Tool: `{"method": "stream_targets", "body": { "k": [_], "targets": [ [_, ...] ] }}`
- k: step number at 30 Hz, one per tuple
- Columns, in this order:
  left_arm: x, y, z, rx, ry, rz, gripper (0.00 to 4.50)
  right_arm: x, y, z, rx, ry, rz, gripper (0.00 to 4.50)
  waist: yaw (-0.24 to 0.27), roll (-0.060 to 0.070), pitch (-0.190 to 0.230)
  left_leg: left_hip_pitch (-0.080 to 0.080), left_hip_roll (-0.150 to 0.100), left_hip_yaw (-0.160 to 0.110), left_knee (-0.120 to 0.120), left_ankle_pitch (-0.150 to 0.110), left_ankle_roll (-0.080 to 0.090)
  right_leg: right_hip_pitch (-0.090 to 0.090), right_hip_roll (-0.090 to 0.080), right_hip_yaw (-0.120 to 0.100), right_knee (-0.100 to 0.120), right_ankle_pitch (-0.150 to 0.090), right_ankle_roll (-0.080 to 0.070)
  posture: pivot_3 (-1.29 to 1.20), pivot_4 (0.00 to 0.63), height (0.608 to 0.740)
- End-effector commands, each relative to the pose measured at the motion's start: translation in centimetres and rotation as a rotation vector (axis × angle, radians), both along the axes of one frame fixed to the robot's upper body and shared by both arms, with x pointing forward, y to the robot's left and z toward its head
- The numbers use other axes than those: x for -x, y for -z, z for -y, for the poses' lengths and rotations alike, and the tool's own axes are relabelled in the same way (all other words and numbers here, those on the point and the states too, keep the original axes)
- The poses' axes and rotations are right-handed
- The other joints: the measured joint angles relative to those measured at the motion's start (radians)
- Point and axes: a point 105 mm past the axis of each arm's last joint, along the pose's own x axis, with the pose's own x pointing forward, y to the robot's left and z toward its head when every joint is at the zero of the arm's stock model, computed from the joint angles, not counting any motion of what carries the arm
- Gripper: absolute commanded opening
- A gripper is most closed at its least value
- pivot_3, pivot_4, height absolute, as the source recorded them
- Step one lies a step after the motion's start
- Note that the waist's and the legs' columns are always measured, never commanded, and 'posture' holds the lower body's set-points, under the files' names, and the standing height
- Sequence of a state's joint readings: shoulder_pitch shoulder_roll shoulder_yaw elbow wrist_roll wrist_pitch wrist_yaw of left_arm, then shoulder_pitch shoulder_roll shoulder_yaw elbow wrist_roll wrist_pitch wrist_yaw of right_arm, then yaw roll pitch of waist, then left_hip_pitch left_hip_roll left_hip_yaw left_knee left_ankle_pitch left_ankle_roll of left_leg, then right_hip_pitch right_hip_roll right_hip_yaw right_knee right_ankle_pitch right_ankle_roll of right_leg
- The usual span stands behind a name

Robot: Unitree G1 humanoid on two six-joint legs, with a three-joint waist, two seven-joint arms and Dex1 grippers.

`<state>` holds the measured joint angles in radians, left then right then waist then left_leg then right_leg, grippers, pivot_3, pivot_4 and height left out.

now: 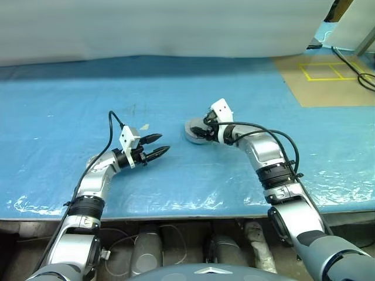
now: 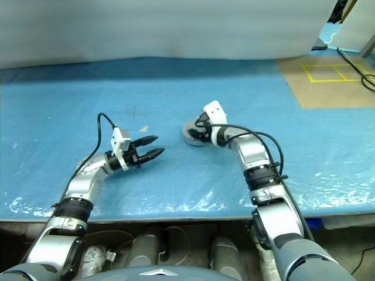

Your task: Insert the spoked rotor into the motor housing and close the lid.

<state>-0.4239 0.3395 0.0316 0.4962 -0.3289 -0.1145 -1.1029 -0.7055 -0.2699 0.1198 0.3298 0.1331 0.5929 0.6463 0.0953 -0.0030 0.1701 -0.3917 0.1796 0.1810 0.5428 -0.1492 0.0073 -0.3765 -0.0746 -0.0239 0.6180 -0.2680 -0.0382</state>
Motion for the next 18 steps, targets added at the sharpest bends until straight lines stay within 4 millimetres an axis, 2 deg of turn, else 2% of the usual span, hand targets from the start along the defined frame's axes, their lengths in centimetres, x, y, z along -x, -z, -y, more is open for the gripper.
{"method": "stream_targets", "body": {
  "k": [1,4,9,12,14,16,18],
  "targets": [
    [-0.1,-1.1,0.0,0.004,-0.001,0.054,3.0,0.4,1.9,1.0,0.052,0.022,-0.027,2.96,0.0,0.0,0.0,-0.003,0.0,0.0,0.0,0.0,0.0,-0.002,0.0,-0.001,0.0,0.001,0.001,0.0,0.15,0.74],
    [-0.1,-1.2,0.1,0.004,0.001,0.055,3.0,0.5,2.3,0.8,0.1,0.024,-0.001,2.96,-0.001,0.0,0.0,-0.009,0.0,0.0,0.002,0.0,0.0,-0.009,0.0,-0.001,0.003,0.002,0.003,0.0,0.15,0.74],
    [-0.2,-1.3,0.2,0.005,0.004,0.058,3.0,1.1,3.9,0.6,0.171,0.013,-0.004,2.96,-0.001,0.0,0.0,-0.009,0.001,0.0,0.003,0.0,0.0,-0.009,0.0,-0.001,0.003,0.0,0.0,0.0,0.15,0.74],
    [-0.1,-1.2,0.2,0.003,0.006,0.057,3.0,1.1,6.8,2.9,0.308,0.08,-0.1,2.96,-0.001,0.0,0.0,-0.006,0.001,0.0,0.003,0.0,0.0,-0.007,0.0,0.0,0.002,0.0,0.0,0.0,0.15,0.74],
    [-0.1,-1.2,0.1,0.002,0.005,0.056,3.0,1.0,7.9,4.5,0.326,0.152,-0.177,2.96,0.0,0.0,0.0,-0.001,0.001,0.0,0.003,0.0,0.0,-0.003,0.0,0.0,0.002,0.0,0.0,0.0,0.15,0.74],
    [-0.1,-1.2,0.1,0.001,0.003,0.057,3.0,1.1,7.0,4.2,0.215,0.145,-0.22,2.96,0.004,0.0,-0.001,0.008,0.001,0.0,0.0,-0.001,0.0,0.007,0.0,0.0,0.0,-0.001,0.0,0.0,0.15,0.74],
    [-0.1,-1.2,0.0,-0.001,0.001,0.057,3.0,1.4,6.0,3.8,0.177,0.089,-0.211,2.96,0.011,0.0,-0.001,0.013,0.0,0.0,-0.002,-0.003,0.004,0.011,-0.001,0.0,-0.002,-0.002,0.002,0.0,0.15,0.74]
  ]
}}
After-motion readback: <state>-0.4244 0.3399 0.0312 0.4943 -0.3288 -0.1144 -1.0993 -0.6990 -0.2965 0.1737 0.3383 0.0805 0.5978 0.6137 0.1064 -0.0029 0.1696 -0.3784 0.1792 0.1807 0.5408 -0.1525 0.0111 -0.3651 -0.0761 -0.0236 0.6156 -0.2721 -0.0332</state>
